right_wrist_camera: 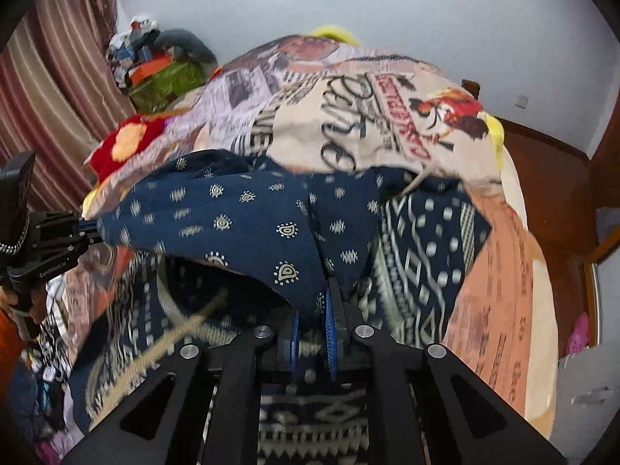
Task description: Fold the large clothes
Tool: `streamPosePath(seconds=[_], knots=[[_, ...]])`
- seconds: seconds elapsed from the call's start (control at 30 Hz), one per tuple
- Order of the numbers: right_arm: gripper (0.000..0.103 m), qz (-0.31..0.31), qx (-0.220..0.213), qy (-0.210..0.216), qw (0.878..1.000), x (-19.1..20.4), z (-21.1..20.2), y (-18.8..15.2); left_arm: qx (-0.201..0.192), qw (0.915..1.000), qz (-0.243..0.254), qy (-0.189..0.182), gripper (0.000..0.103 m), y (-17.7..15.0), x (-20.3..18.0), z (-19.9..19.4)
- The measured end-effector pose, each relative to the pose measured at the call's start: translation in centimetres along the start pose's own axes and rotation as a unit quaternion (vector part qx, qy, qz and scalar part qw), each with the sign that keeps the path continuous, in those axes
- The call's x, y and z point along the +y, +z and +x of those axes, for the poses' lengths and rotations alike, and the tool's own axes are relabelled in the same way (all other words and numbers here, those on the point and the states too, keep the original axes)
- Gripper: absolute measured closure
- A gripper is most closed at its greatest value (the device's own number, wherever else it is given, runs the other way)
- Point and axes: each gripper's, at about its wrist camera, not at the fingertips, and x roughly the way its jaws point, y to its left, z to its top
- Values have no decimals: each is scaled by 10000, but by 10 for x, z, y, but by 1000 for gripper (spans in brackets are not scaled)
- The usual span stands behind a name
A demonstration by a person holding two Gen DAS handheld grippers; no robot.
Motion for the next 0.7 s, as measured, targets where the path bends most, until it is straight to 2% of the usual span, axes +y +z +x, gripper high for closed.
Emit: streamPosePath(seconds=[0.23, 0.4, 0.47, 0.57, 0.63, 0.67, 0.7], knots=[[95, -101, 278, -89, 9995, 9, -2, -26, 141, 9997, -194, -75, 96, -31, 4, -3], [95, -360, 353, -52, 9987, 16, -16, -41, 149, 9990, -411, -52, 96, -41, 17, -9], [95, -407, 333, -53, 9986, 17, -23, -45, 107, 9988, -479, -12, 93, -41, 23, -14], [95, -397, 307, -98, 9987, 13, -33, -45, 12, 9981, -618, 38, 70, -35, 35, -20], [93, -339, 288, -125, 9989, 7, -35, -40, -118, 9971, -740, 113, 41, -28, 45, -21], [91, -275, 269, -188, 9991, 1, -36, -35, -189, 9965, -794, 157, 37, -25, 51, -20], [80, -225, 252, -239, 9991, -3, -36, -31, -255, 9958, -853, 210, 34, -21, 57, -19]])
